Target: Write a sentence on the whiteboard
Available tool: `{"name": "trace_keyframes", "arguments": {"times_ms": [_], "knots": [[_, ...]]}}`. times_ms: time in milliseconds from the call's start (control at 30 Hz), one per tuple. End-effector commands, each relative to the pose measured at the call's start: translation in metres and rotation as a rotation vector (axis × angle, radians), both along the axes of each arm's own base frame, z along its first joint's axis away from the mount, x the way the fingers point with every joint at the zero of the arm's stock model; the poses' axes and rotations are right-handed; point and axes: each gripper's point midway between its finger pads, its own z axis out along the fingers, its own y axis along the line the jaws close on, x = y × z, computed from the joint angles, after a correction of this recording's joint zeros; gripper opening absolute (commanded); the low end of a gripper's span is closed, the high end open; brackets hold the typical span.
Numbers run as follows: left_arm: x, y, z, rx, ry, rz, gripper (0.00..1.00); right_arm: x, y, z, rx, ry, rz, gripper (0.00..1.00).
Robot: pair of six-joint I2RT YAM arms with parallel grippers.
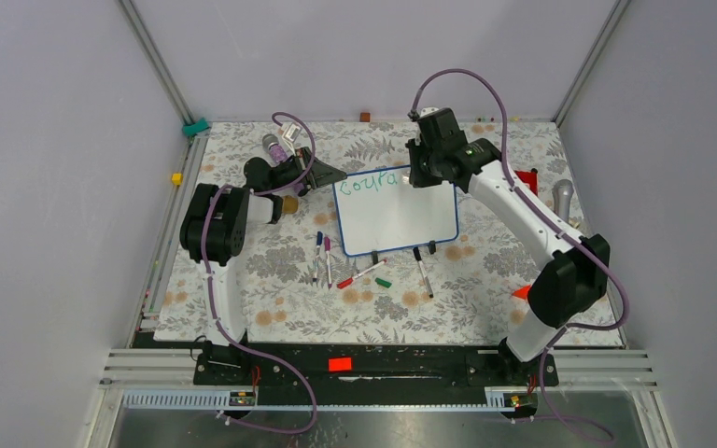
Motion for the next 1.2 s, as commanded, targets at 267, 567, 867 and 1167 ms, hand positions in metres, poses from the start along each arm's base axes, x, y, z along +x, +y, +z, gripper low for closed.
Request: {"name": "trace_keyframes", "arguments": {"times_ms": [267,567,867,1167], "knots": [[-0.027,-0.013,0.004,0.036,-0.082,-0.135,0.0,0.018,0.009,0.015,0.018,-0.042,0.01,0.0],[-0.027,-0.013,0.004,0.035,-0.083,-0.134,0.0,0.001,0.008,-0.002,0.022,0.015,0.038,0.0],[-0.027,-0.013,0.005,0.036,-0.084,-0.134,0.0,-0.006,-0.002,-0.013,-0.022,0.042,0.023,0.0],[-0.027,-0.013,0.004,0.035,-0.082,-0.134,0.03,0.011,-0.008,0.002,-0.058,-0.012,-0.026,0.0]]}}
